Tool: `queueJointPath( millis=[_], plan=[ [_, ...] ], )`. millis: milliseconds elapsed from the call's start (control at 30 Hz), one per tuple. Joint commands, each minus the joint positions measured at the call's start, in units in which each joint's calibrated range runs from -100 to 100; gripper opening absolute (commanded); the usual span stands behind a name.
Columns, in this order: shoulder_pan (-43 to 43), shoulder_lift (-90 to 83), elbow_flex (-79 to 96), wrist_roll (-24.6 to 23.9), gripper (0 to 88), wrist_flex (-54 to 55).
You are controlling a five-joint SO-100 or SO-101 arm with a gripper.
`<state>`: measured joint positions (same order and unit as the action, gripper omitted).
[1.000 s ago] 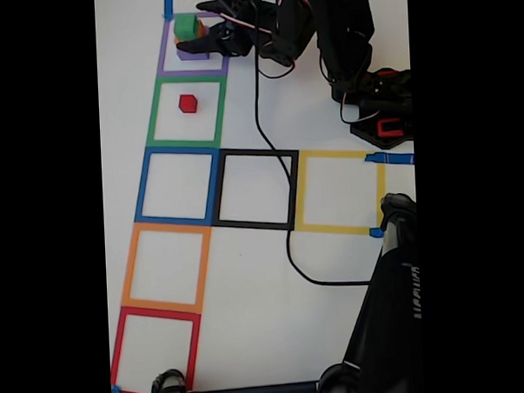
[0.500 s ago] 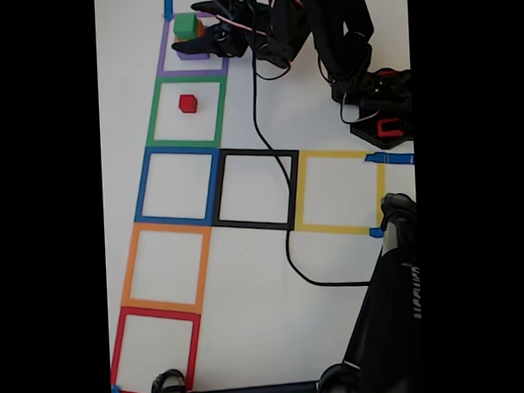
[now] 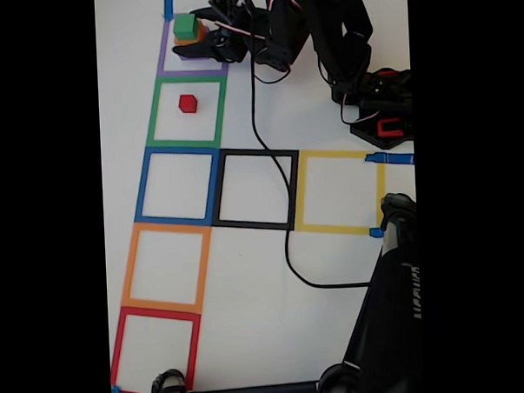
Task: Tower of hanoi
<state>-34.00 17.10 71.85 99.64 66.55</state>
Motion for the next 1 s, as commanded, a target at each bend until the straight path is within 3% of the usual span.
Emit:
queueJointPath(
  millis=[0, 500, 833, 967],
  plan=[
    [0.82, -0.58, -1.57, 0.36, 19.8, 1.07],
    [1.30, -1.15, -1.57, 0.36, 7.2, 0.50],
    [1.78, -4.86, -0.76, 0.36, 4.2, -2.50],
    [2.55, -11.65, 0.43, 0.36, 4.3, -8.41]
  ],
)
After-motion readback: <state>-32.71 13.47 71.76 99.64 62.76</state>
